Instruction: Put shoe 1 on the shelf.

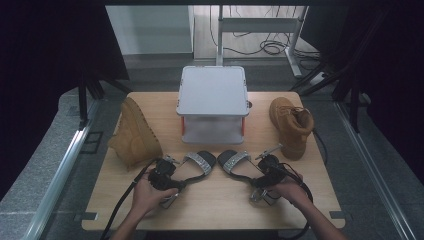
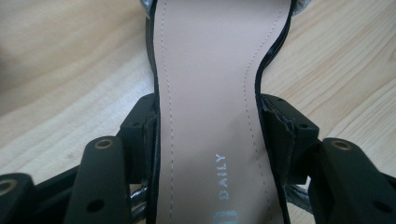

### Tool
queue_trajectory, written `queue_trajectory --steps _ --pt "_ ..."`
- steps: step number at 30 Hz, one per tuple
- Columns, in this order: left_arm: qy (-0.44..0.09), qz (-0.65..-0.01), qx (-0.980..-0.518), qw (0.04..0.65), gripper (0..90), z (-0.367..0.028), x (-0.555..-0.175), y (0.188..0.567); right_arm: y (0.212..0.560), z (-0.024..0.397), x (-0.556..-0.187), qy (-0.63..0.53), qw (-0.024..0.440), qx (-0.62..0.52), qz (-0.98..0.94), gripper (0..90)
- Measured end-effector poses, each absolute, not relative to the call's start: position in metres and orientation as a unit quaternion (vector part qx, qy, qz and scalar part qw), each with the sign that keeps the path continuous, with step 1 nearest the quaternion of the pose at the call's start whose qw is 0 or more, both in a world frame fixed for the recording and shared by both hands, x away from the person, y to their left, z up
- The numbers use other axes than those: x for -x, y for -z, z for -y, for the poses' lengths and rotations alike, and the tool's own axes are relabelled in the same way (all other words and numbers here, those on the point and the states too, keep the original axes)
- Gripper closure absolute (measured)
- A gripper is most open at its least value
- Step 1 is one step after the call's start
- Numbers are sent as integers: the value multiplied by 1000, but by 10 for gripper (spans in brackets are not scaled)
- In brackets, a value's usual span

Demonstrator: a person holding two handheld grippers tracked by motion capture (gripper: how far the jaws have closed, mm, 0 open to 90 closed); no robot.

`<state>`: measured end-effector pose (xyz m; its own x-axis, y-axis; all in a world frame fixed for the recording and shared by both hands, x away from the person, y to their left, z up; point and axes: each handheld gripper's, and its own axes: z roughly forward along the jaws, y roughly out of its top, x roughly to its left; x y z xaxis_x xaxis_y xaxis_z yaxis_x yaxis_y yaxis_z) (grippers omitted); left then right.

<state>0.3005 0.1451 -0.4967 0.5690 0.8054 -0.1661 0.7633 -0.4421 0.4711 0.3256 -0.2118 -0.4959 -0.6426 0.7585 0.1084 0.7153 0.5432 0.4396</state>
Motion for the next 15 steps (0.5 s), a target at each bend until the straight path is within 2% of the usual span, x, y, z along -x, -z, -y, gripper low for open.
queue_trajectory --steps 10,15 --pt "-50 -485 -823 291 422 -157 -310 475 484 218 -329 -264 48 -451 -851 420" --pt "-59 -491 -814 305 423 -154 -318 465 473 213 -335 -270 64 -461 -843 420"
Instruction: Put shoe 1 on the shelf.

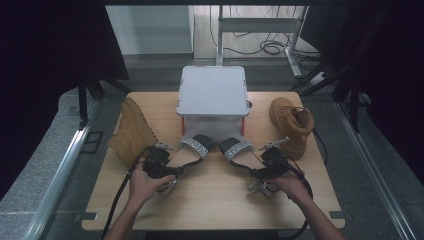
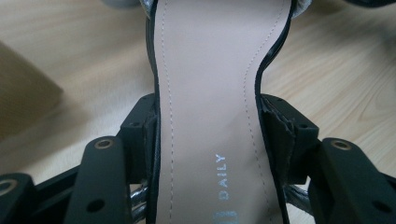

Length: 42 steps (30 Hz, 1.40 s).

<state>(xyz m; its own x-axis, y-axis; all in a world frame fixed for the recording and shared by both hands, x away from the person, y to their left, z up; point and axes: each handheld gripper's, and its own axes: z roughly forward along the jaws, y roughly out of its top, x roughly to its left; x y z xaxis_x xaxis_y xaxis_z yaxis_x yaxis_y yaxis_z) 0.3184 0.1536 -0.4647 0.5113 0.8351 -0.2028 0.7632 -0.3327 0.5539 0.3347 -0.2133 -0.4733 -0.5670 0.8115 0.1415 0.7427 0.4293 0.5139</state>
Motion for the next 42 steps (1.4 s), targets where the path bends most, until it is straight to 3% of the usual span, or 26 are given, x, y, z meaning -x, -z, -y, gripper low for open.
queue_trajectory --steps 12,27,37,42 --pt "-73 -532 -780 322 423 -144 -339 460 469 197 -356 -282 83 -509 -809 420" --pt "-78 -594 -724 341 423 -128 -371 484 480 162 -383 -286 98 -581 -756 420" --pt "-92 -613 -710 333 423 -116 -388 493 485 138 -402 -279 114 -623 -722 420" --pt "-94 -629 -695 335 423 -113 -394 499 491 133 -409 -283 102 -648 -700 420"
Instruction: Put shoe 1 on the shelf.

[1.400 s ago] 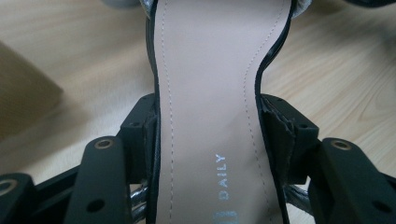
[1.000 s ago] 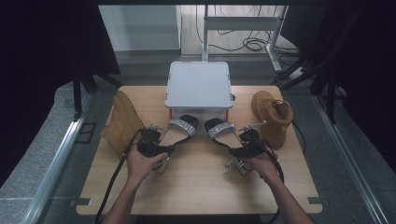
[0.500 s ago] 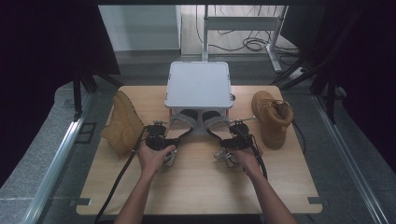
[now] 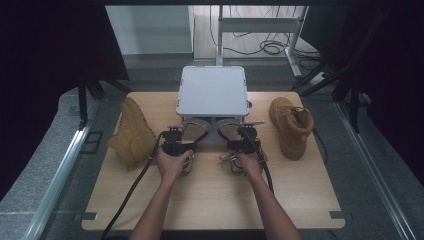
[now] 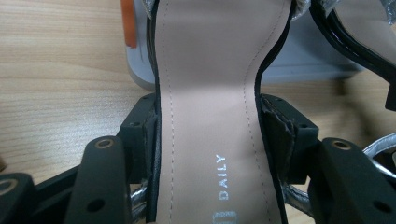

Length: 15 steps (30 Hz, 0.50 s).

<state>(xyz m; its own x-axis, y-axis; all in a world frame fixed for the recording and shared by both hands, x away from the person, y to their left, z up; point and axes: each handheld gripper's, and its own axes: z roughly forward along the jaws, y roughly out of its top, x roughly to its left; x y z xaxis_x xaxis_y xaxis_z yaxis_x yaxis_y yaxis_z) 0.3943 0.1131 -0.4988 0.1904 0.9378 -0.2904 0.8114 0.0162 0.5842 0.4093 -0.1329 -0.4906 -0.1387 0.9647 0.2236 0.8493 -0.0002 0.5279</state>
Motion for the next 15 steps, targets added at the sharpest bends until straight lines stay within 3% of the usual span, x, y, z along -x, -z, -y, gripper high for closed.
queue_trajectory --steps 15 --pt "-92 -651 -680 325 423 -99 -409 509 497 108 -420 -271 124 -666 -684 418"
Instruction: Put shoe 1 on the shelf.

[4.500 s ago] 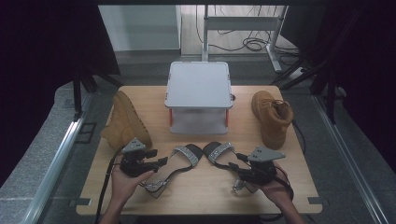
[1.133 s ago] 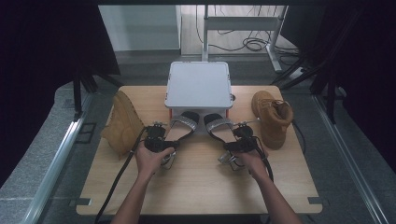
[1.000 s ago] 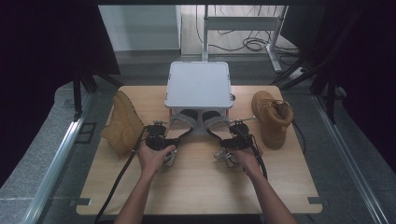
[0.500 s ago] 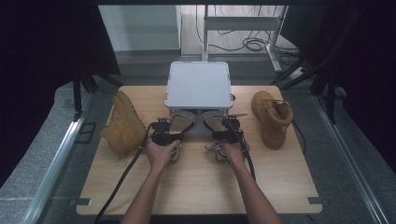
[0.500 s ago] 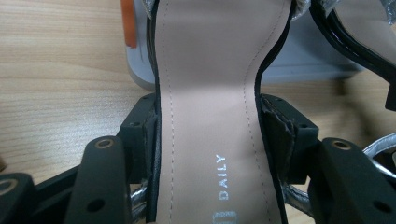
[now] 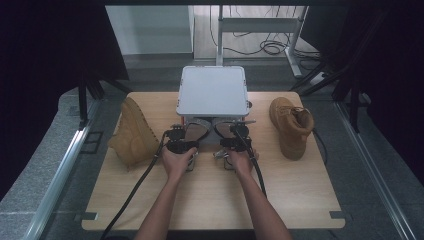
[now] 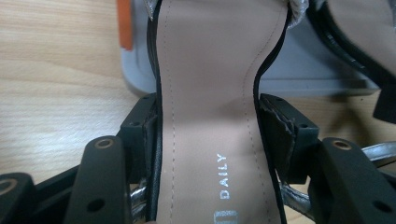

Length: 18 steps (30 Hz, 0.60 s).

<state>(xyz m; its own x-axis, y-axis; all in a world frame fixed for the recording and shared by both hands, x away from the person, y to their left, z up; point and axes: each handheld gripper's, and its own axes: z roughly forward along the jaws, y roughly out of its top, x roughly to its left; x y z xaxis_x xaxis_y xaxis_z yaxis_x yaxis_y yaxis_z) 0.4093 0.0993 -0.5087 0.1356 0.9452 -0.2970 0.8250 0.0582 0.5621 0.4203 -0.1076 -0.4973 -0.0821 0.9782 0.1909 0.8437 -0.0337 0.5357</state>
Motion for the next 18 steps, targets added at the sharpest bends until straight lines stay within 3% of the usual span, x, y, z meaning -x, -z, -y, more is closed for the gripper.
queue_trajectory --steps 8,11,12,18 --pt "-72 -662 -676 317 396 -99 -415 510 502 106 -426 -259 117 -674 -682 400" --pt "-90 -651 -677 331 316 -98 -412 508 503 107 -426 -267 102 -672 -683 326" --pt "-98 -650 -674 338 271 -98 -409 504 506 107 -426 -268 100 -664 -690 243" --pt "-110 -618 -687 367 218 -102 -396 489 495 112 -416 -310 118 -654 -680 214"
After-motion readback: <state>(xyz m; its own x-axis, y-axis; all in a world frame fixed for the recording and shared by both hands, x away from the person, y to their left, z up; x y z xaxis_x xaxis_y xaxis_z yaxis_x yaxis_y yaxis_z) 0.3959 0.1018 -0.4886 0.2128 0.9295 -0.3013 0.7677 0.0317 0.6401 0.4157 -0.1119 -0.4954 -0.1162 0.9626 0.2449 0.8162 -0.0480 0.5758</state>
